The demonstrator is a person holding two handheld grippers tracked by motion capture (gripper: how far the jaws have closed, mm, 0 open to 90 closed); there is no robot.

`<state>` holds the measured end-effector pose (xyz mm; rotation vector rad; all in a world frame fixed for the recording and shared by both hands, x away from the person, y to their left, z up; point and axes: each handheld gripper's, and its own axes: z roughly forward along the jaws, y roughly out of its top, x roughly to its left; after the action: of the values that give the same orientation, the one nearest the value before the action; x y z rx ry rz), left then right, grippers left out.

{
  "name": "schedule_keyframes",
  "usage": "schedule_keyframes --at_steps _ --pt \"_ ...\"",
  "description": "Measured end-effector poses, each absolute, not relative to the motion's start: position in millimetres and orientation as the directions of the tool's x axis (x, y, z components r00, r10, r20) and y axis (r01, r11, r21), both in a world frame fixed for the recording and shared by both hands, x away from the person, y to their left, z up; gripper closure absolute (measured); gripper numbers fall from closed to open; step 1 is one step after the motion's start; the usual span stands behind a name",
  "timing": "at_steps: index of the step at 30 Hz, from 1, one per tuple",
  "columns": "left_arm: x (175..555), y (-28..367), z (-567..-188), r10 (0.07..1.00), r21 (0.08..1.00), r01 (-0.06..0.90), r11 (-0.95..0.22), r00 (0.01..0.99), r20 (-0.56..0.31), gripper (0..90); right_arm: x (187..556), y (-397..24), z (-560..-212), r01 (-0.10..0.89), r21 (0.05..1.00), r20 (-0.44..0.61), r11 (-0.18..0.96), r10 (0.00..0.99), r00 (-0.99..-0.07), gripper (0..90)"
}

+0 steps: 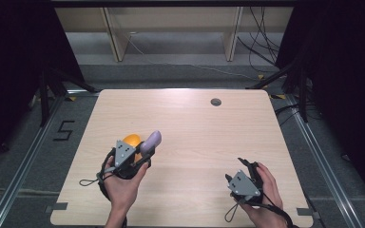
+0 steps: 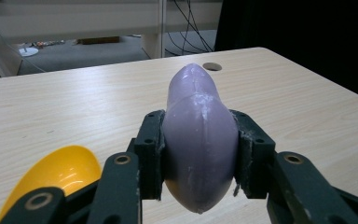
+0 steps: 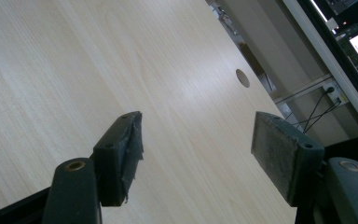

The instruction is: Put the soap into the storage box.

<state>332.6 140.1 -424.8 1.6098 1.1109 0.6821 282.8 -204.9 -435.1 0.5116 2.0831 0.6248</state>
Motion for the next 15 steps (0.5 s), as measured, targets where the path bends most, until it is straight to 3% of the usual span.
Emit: schedule_keyframes --at_steps 15 --pt "338.4 160.3 -428.3 0.946 0.944 0.328 -0.026 0.313 -0.083 58.8 282.9 -204.9 -435.3 0.125 0.602 -0.63 0.788 0.566 -0.532 34.4"
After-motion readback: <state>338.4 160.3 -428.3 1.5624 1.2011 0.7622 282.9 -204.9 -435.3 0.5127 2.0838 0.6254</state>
